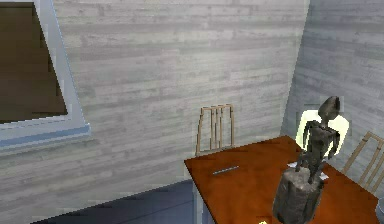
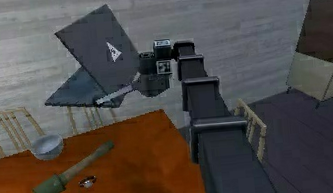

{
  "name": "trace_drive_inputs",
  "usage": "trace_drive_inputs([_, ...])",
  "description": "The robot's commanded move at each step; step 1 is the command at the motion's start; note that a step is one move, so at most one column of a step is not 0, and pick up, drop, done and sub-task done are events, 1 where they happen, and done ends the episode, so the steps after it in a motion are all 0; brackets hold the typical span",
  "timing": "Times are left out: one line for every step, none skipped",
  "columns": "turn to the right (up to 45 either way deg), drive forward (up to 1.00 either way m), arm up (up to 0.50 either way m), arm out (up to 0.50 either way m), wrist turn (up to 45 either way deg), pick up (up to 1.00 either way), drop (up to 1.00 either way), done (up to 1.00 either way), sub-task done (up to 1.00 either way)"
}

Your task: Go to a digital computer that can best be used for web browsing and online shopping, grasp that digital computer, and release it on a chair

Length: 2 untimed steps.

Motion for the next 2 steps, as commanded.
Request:
trace_drive_inputs([0.0,0.0,0.0,0.0,-45.0,0.0,0.0,0.0,0.0])
trace_drive_inputs([0.0,0.0,0.0,0.0,-39.0,0.0,0.0,0.0,0.0])
